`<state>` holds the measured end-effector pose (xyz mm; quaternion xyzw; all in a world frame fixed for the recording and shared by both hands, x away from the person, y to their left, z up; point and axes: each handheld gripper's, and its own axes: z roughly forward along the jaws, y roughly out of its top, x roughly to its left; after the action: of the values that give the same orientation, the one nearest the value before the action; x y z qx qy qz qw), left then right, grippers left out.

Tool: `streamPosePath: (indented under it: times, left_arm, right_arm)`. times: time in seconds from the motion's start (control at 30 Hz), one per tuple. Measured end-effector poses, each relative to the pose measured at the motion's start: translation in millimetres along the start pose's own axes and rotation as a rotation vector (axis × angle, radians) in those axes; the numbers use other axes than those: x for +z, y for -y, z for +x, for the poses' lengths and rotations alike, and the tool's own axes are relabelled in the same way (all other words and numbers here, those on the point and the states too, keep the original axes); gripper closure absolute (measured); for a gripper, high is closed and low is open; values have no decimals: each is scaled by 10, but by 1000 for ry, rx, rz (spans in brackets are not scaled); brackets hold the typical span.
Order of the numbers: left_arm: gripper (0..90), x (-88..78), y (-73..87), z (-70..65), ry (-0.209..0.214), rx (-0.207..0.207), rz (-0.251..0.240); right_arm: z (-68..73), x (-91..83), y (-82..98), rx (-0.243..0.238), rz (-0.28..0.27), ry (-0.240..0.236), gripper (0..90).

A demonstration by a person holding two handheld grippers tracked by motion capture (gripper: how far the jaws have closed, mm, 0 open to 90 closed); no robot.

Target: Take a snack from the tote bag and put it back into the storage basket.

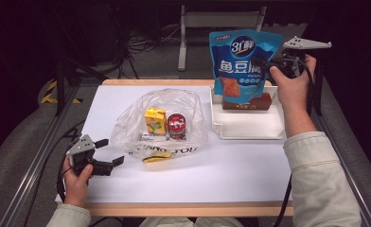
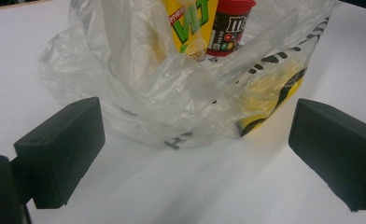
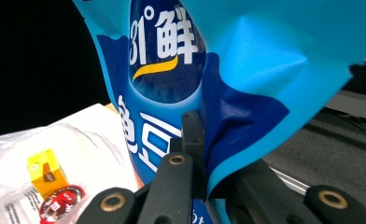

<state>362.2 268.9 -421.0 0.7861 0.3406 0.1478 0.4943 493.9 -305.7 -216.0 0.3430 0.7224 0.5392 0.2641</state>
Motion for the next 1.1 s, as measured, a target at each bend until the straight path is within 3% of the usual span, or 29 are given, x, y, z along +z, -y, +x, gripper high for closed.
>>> streamPosePath:
  times: [1.1]
  left_arm:
    - [41, 3, 1, -2, 2, 4, 5]
  right_arm:
    - [-159, 215, 532, 64, 72, -1, 899]
